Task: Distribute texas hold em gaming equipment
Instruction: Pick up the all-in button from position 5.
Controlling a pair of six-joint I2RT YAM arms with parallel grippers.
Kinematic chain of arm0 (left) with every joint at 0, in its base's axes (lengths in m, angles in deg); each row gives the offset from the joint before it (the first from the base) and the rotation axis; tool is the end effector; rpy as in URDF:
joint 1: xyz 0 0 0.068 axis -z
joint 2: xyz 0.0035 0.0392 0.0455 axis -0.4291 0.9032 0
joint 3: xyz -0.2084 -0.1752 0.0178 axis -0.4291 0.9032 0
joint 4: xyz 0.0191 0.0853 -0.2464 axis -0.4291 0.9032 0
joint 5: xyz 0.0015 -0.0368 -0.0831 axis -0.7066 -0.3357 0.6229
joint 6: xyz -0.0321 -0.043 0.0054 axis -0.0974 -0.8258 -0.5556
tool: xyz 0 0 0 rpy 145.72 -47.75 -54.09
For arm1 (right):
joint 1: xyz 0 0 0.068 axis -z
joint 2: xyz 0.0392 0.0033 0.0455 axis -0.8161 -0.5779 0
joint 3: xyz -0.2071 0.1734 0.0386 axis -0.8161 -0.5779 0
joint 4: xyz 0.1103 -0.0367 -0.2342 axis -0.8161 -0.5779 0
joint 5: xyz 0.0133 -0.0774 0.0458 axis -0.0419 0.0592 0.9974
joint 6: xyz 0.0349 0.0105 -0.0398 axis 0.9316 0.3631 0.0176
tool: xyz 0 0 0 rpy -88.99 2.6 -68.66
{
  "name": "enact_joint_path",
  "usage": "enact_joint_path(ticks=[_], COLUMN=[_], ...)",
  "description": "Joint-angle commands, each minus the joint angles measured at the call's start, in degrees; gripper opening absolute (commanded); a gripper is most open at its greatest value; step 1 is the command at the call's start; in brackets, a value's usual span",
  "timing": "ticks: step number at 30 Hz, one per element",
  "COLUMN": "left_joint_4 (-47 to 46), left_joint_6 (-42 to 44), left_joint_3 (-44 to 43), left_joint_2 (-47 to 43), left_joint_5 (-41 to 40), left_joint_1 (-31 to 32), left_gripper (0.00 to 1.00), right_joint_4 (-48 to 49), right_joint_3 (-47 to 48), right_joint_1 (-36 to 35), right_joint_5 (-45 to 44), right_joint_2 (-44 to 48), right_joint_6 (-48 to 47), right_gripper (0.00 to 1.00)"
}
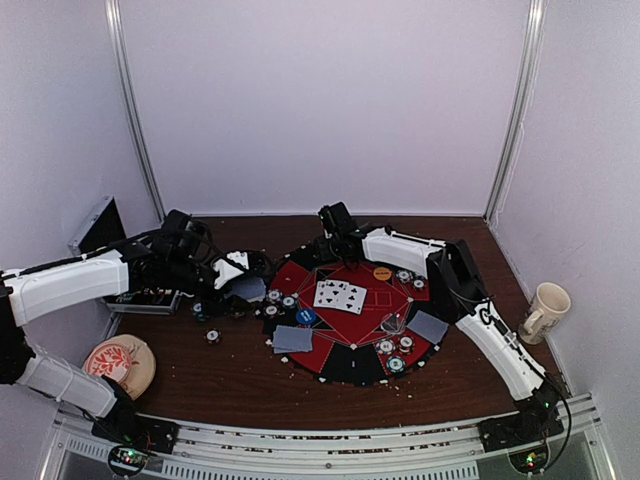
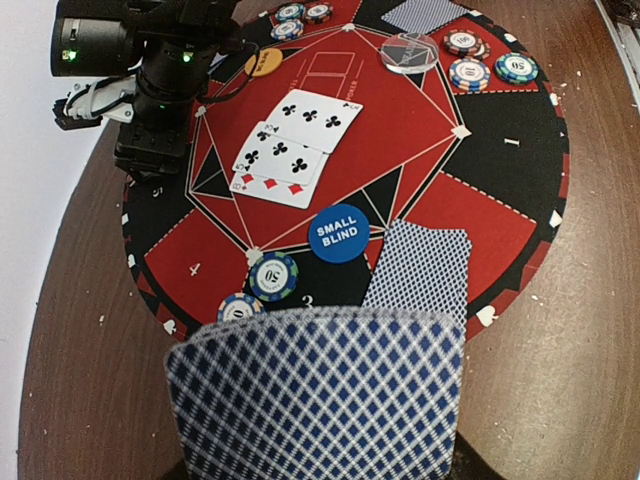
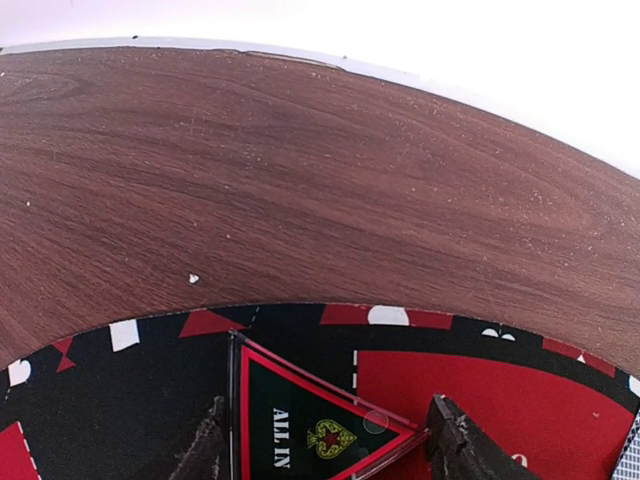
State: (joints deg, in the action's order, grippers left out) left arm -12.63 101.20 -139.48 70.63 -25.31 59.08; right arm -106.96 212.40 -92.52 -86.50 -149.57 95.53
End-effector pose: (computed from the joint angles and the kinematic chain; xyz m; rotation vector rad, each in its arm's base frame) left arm 0.2198 -0.1606 0.2505 1.4266 1.8931 -0.4137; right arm 0.4775 0.3624 0.1189 -0.4078 2.2302 0.2571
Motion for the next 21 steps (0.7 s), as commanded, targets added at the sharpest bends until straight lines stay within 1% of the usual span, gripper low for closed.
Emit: enact_joint_path(ticks=[1,9,17,21], left_joint_4=[-2.14,-2.11,-2.13,-2.14], left_joint_6=[-0.10,-0.10,-0.10,-0.18], left_joint_3=[-0.08,0.02,0.11,0.14], left_joint_2=[-0.95,-0.92,-0.86,-1.15], left_joint_5=[0.77,0.75,0.85,0.89], left_joint_1=[-0.61,-0.60,-0.62,-0.61], left_gripper=[0.54,0.54,0.54,0.54], right_joint_4=[-1.55,0.25,6.57,8.14], right_joint_3=[-3.04,-6.61,-17.19,-20.39], right_joint_1=[-0.93,-1.45,-1.49,-1.51], right_joint_5=[-1.89,-1.49,3.60,7.43], right_joint_2=[2.11,5.11,13.09,16.09], right_joint_6=[-1.86,-2.64,0.55,1.99], right_gripper=[0.61,0.58,0.58,0.58])
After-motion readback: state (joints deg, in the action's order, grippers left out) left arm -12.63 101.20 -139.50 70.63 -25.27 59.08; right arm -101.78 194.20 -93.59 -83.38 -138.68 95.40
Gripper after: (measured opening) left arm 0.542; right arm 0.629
